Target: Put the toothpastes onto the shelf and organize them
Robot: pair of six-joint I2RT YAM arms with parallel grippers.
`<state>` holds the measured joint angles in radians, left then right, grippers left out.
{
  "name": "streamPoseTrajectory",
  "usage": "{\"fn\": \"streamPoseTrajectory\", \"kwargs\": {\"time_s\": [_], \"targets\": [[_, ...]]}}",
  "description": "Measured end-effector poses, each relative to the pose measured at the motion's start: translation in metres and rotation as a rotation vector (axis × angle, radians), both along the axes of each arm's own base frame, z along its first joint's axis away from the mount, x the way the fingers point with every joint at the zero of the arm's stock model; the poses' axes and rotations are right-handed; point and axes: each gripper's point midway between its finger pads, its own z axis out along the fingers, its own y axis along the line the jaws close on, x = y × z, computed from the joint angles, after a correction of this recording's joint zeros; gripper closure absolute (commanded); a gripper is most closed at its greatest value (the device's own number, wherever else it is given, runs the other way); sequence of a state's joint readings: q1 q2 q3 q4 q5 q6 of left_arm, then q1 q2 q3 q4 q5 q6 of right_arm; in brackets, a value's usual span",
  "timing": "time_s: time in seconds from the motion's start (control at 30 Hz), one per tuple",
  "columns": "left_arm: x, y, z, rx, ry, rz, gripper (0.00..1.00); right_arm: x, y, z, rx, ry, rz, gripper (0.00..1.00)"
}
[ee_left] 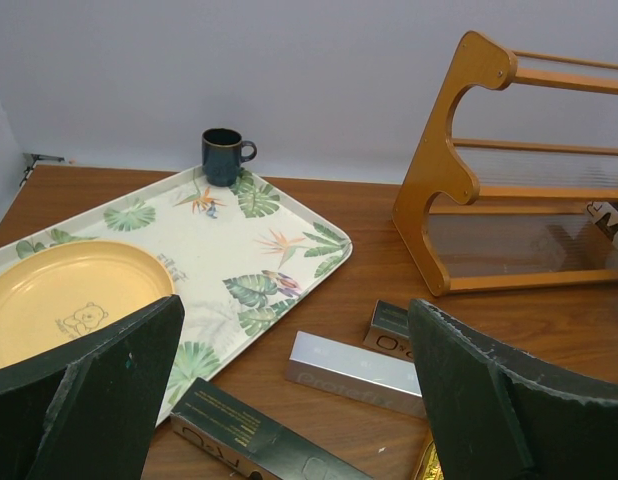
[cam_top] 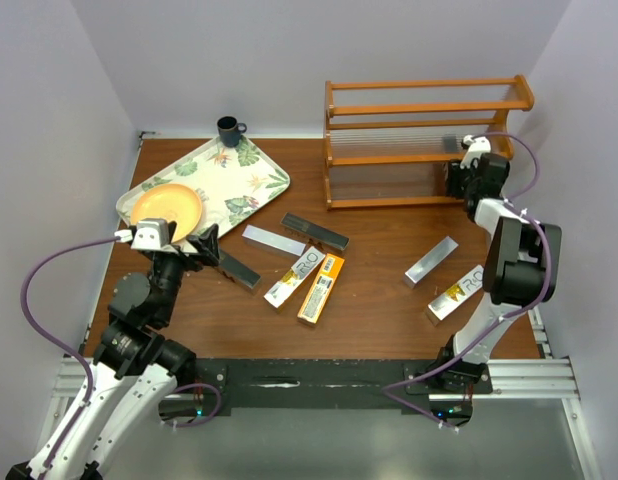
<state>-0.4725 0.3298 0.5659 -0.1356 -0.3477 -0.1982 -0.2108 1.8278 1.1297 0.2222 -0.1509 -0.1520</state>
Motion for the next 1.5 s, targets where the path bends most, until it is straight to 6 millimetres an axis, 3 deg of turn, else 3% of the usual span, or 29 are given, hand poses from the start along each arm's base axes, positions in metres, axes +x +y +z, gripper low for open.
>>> {"fn": "streamPoseTrajectory", "kwargs": {"time_s": [0.23, 0.5, 0.73, 0.93, 0.97, 1.03, 1.07, 1.33, 1.43, 1.5], "targets": [[0.0, 0.0, 0.0, 0.0, 0.0, 0.0, 0.0, -0.003, -0.003, -0.026, 0.018, 0.046, 0.001, 0.58], [0.0, 0.0, 0.0, 0.0, 0.0, 0.0, 0.01, -0.003, -0.006, -0.026, 0.017, 0.044, 0.005, 0.42], [0.0, 0.0, 0.0, 0.0, 0.001, 0.0, 0.01, -0.002, -0.007, -0.024, 0.014, 0.037, 0.004, 0.41], [0.0, 0.0, 0.0, 0.0, -0.001, -0.002, 0.01, -0.002, -0.007, -0.024, 0.015, 0.037, 0.003, 0.25], [0.0, 0.0, 0.0, 0.0, -0.002, -0.003, 0.01, -0.002, -0.007, -0.023, 0.017, 0.035, 0.002, 0.17], [-0.001, 0.0, 0.001, -0.003, -0.006, -0.003, 0.01, -0.004, -0.005, -0.018, 0.025, 0.031, -0.002, 0.1], [-0.002, 0.0, 0.002, -0.004, -0.01, -0.003, 0.01, -0.007, -0.004, -0.014, 0.03, 0.024, -0.004, 0.02], [-0.017, 0.008, 0.02, -0.043, -0.085, -0.004, 0.01, -0.038, 0.017, 0.054, 0.09, -0.098, 0.016, 0.02], [-0.021, 0.009, 0.024, -0.052, -0.104, -0.007, 0.0, -0.059, 0.036, 0.069, 0.116, -0.125, 0.029, 0.02], [-0.023, 0.01, 0.026, -0.057, -0.114, -0.01, 0.0, -0.072, 0.059, 0.075, 0.121, -0.128, 0.06, 0.01]]}}
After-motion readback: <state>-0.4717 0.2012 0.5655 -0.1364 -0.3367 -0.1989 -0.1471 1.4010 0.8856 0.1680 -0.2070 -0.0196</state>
